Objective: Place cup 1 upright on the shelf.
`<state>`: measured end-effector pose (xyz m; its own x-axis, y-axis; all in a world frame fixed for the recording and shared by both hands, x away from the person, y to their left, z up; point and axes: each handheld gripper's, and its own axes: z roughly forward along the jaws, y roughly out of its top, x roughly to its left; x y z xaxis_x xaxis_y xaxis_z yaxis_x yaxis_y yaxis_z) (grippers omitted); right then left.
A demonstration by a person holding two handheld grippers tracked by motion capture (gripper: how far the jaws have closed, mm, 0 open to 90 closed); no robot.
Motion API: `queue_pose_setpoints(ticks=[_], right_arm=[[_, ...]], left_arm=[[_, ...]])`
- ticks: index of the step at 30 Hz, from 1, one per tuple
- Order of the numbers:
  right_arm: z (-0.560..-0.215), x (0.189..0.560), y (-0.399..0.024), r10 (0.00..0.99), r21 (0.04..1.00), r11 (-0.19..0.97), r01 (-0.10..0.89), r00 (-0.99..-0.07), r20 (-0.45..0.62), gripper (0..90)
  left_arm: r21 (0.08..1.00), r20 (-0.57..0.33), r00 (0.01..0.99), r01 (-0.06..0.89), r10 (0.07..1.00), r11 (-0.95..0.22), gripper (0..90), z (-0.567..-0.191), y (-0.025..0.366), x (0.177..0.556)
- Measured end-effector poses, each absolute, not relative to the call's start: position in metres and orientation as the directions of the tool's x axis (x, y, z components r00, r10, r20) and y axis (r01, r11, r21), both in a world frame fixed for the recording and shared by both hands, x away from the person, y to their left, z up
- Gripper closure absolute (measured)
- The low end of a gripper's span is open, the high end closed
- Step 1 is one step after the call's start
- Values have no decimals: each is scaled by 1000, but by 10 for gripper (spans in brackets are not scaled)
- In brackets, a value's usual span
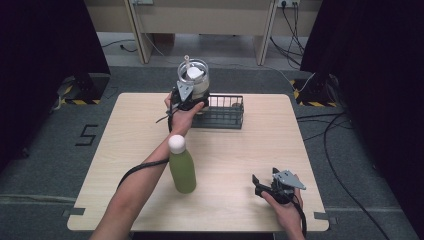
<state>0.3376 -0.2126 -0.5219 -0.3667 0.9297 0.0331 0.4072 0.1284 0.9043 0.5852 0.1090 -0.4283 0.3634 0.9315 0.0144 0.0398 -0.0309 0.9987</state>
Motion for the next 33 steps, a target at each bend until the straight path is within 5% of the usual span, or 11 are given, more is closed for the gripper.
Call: queue_pose_setpoints(ticks=[33], right_arm=[[-522, 337, -212, 929, 902, 131, 410, -368, 33, 178]], left_arm=[[995, -1, 376, 91, 926, -36, 91, -444, 109, 592]])
